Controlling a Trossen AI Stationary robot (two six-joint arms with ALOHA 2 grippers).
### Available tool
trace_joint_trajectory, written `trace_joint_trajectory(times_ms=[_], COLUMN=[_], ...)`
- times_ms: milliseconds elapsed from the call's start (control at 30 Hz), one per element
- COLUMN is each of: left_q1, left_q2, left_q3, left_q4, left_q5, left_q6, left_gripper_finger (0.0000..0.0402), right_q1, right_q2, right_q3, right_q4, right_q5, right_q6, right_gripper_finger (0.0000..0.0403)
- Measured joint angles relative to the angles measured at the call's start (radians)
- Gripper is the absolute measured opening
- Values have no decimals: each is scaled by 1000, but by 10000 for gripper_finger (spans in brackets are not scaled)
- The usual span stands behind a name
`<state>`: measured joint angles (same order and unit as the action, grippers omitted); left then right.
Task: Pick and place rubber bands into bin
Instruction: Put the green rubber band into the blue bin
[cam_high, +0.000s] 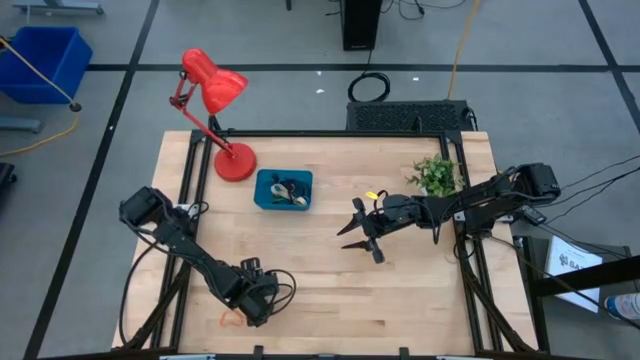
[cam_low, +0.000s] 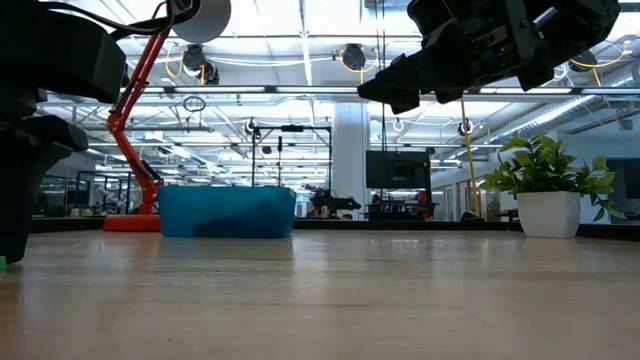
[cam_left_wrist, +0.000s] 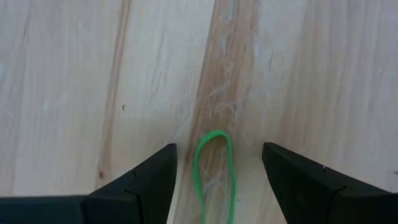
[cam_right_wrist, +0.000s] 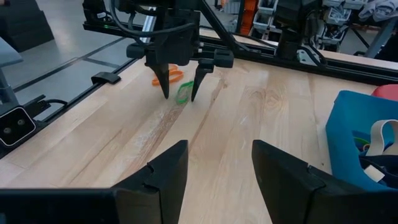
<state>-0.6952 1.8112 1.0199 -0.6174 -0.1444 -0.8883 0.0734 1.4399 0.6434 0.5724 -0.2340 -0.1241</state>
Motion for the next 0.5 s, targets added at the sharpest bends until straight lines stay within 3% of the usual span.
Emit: trace_joint_trajectory(times_ms=[500], left_q1=[-19], left_q2=[-14], left_q3=[-4], left_q4=[30], left_q5=[-40], left_q6=[84], left_gripper_finger=[246], right_q1=[0], right_q2=[0], right_q3=[0], right_q4=[0], right_q5=[0], right_q6=[0], right_gripper_finger=[173])
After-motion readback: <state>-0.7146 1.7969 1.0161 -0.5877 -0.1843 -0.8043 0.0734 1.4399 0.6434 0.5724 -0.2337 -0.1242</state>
